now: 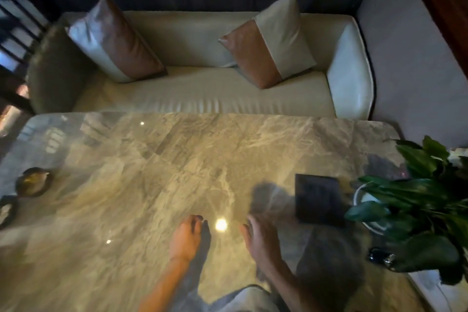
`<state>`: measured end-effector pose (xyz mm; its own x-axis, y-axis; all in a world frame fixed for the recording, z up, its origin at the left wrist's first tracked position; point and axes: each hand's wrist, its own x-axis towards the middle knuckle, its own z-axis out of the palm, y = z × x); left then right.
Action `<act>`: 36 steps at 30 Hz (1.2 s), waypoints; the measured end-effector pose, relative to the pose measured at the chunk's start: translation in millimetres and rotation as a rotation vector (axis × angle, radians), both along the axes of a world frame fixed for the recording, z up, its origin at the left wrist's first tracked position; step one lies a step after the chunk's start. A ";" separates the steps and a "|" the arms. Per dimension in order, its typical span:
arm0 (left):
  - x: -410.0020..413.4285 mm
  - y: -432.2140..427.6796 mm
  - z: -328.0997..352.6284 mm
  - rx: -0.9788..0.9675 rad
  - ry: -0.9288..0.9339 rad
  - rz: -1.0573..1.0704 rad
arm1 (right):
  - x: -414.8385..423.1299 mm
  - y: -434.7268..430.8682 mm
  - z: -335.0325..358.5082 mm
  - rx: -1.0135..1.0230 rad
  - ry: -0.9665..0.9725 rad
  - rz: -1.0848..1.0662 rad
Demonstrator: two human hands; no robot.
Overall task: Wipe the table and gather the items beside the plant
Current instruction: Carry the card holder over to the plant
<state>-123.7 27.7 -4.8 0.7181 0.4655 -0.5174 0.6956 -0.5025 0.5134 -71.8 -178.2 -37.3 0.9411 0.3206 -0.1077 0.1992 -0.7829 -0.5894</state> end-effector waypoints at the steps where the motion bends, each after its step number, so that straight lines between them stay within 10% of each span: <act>1: -14.0 18.5 5.4 0.032 0.006 0.001 | -6.2 20.3 5.9 0.004 0.021 0.057; 24: -333.0 464.2 98.5 0.176 -0.301 0.540 | -214.2 498.5 93.5 -0.029 0.443 0.431; 36: -265.8 600.0 123.9 0.062 -0.394 0.440 | -142.7 694.7 158.0 0.024 0.288 0.475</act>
<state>-389.6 627.7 119.2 0.5832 0.7838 -0.2134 0.6085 -0.2475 0.7540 -214.5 516.5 120.7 0.6263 0.7078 -0.3267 0.3550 -0.6321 -0.6888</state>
